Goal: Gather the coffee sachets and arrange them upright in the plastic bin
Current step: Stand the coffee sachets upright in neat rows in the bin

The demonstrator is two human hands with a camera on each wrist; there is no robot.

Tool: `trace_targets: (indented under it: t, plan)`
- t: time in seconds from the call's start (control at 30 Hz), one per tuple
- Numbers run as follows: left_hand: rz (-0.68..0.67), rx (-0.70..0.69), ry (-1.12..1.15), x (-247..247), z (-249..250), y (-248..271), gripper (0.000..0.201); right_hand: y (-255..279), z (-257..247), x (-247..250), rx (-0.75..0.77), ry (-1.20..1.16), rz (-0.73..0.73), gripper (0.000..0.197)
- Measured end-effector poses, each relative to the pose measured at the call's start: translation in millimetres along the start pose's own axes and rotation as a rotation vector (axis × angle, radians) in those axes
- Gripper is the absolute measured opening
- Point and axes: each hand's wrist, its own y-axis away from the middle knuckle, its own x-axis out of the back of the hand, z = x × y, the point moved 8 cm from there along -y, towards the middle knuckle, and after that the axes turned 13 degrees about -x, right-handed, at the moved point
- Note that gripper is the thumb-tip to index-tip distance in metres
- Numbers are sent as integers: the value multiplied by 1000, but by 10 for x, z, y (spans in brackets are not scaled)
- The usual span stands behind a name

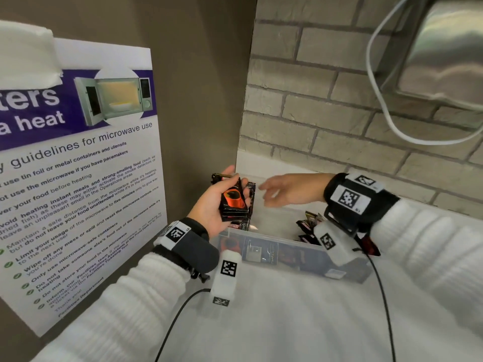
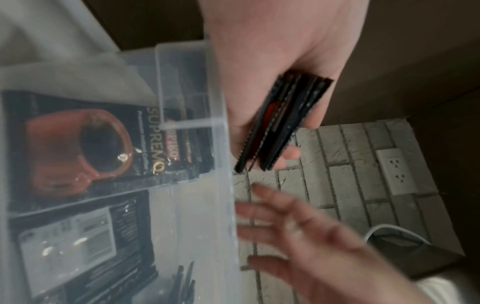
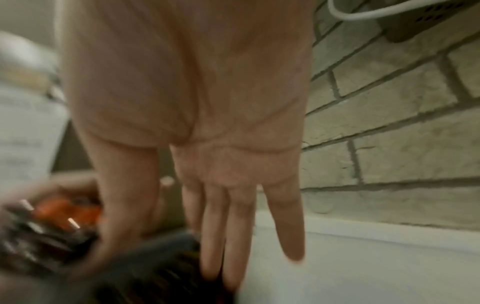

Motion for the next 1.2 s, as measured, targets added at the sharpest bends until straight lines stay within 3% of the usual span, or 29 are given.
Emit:
trace_targets:
  t: [0.1, 0.23, 0.47, 0.57, 0.73, 0.83, 0.9, 1.0, 1.2]
  plan:
    - [-35, -22, -1, 3, -1, -18, 39, -279, 337, -210, -181, 269, -205, 52]
    - [-41, 1, 14, 23, -15, -65, 37, -544, 392, -445, -200, 371, -348, 47]
    - [-54, 34, -16, -7, -62, -83, 39, -932, 126, -689, -176, 370, -421, 54]
    - [-49, 45, -13, -8, -65, -81, 39, -995, 57, -858, -182, 417, -456, 47]
    - [-54, 55, -17, -33, -67, -65, 41, -996, 4, -963, -129, 537, -460, 41]
    - [-57, 53, -43, -35, -64, -60, 42, -950, 37, -874, -102, 575, -389, 37]
    - [-60, 58, -45, -39, -71, -53, 42, -921, 141, -847, -83, 646, -386, 33]
    - [-66, 59, -48, -53, -62, -37, 41, -900, 448, -826, -150, 703, -421, 11]
    - [-80, 51, -76, -81, -45, -16, 40, -818, 873, -783, -237, 696, -448, 24]
